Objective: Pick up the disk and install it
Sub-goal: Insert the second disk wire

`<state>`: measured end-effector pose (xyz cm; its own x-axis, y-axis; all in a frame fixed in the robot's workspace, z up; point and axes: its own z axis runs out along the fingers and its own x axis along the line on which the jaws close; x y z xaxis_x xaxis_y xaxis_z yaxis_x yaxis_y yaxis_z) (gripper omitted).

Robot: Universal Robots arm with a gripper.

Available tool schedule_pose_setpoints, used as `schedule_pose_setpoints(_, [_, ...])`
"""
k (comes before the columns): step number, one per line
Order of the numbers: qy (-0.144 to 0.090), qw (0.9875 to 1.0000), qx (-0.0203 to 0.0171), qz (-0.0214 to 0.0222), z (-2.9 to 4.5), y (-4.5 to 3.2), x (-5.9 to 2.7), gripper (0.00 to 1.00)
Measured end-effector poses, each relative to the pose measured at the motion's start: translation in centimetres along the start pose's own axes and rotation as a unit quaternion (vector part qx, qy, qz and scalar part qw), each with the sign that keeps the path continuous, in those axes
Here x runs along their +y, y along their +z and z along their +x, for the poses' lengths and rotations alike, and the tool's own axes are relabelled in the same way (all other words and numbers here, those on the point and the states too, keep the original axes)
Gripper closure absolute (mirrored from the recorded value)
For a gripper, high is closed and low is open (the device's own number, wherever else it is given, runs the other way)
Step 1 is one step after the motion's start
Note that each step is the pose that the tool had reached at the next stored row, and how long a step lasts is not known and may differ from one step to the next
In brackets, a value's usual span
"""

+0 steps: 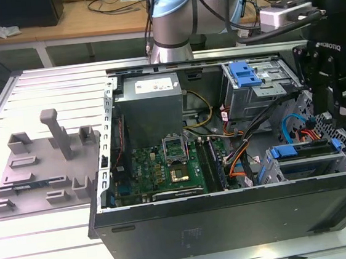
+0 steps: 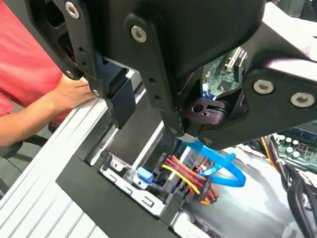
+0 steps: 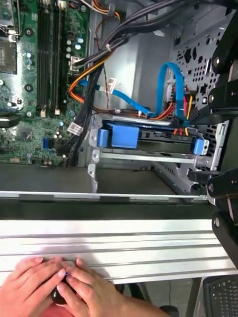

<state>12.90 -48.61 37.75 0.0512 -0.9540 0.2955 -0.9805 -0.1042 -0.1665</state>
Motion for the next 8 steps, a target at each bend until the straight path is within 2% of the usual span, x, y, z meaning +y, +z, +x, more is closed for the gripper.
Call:
schedule_pose_setpoints(2, [0.010,0.9999,0.0018,-0.0039,-0.08,0.04,-0.17,0.51])
schedule_pose_setpoints(6, [0.011,0.9999,0.0020,-0.0041,-0.08,0.03,-0.17,0.51])
schedule_pose_setpoints(7, [0.007,0.9999,0.0060,-0.0134,-0.11,0.04,-0.22,0.51])
schedule_pose_setpoints(8, [0.003,0.9996,0.0105,-0.0249,-0.17,0.01,-0.22,0.51])
